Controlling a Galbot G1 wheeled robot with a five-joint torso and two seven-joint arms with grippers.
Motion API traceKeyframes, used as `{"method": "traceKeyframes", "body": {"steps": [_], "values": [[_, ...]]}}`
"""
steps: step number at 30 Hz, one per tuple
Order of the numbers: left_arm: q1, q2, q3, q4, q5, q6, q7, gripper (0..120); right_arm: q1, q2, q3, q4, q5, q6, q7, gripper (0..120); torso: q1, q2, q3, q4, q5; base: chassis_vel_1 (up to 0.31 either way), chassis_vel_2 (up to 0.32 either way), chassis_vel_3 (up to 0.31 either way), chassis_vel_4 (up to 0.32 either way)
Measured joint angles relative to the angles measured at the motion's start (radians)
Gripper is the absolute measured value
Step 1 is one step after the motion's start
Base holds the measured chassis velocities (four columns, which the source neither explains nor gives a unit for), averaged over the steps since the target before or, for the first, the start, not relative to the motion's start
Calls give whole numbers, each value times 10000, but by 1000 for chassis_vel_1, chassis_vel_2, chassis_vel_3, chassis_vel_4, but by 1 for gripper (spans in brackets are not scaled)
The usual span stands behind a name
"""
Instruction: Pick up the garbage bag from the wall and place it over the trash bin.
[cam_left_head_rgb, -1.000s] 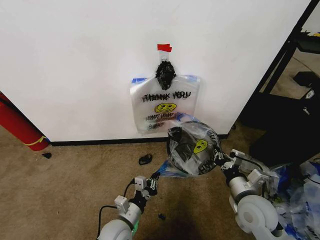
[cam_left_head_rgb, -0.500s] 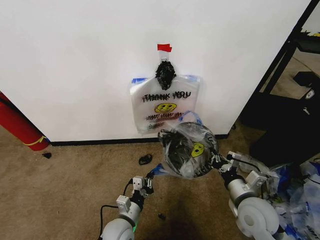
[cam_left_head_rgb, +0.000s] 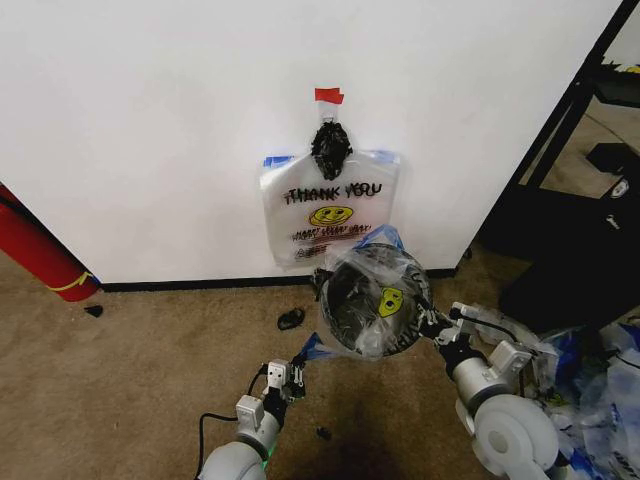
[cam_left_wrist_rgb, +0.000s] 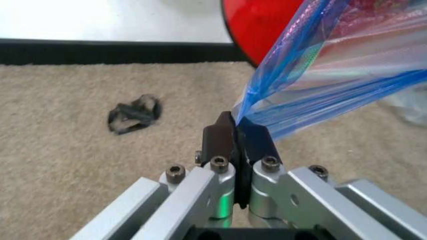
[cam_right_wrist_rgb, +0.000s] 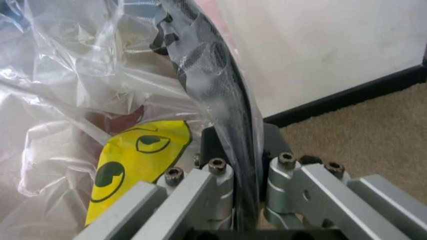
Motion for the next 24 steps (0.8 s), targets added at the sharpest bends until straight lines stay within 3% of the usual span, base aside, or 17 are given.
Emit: {"method": "traceKeyframes", "body": {"steps": [5,12,18,24], "values": [[70,82,-26,-64,-130,-685,630,1,125,29,-32,-134,-11,0,-60,1,0,0,0,0,-1,0,0,0,0],[270,402,-242,-49,641,-1389,1822,26,584,193,-59,-694,11,211,-35,1,0,0,0,0,1,0,0,0,0],[373,736,-580,263,2030,-1205,2343,50,1248,335,110,-1345,366,412,91,1,0,0,1,0,0,0,0,0,0],[536,667,-600,434,2512,-1148,2475,69,1429,430,97,-1553,526,474,114,1,0,0,1,1,1,0,0,0,0]]}}
